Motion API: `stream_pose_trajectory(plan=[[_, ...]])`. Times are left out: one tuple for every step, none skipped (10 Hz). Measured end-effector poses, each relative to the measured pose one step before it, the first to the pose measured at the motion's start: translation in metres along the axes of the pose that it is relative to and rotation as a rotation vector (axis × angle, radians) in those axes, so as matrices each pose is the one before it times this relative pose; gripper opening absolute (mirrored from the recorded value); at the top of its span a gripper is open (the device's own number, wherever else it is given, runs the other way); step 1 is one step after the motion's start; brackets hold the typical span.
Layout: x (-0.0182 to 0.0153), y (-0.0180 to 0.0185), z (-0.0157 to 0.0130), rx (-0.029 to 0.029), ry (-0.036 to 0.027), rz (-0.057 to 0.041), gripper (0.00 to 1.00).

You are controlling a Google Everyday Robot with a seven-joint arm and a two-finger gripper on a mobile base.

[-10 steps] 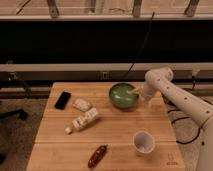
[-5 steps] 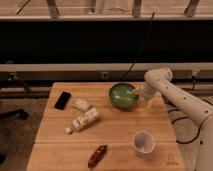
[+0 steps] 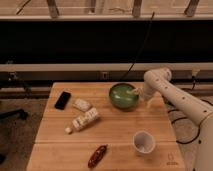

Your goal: Pick up the ceramic bowl

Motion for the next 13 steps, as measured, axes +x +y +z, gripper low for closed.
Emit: stream_pose_trajectory(plan=[[-0.00035,-0.0004,0.00076,-0.00013,-0.00111,-0.00058,0.8],[-0.00015,-0.00014,0.00006,-0.00071,-0.0005,-0.0009,0.8],[0.00053,0.00178,0.0019,-0.01154,-0.00851,-0.00188,0.8],[-0.00088,0.00025,0.00651,-0.01632,-0.01217,-0.00193,0.8],[-0.00132,-0.0023,0.00395,-0.00714,-0.00844,-0.00306,0.8],[0.00026,0.00052,0.00206,-0.01714,-0.01043,-0.00033,0.8],[0.00071,0.00204,0.0028,-0.01335,-0.00845,0.00034,0.8],[-0.00026,-0.0011,0.0018,-0.00495,-0.00513,-0.00262,0.78],[-0.00292,-0.00322,0.00357,-0.00938,-0.00958,-0.01042,0.67],[-0.00109,-0.00055,0.00022,-0.00504,-0.00326,-0.00518,0.59],[0.00009,0.00151,-0.00024,-0.00699,-0.00219,-0.00353,0.49],[-0.00111,0.00054,-0.00007,-0.00504,-0.00325,-0.00847,0.37],[-0.00188,-0.00046,-0.00114,-0.00184,-0.00025,-0.01102,0.27]])
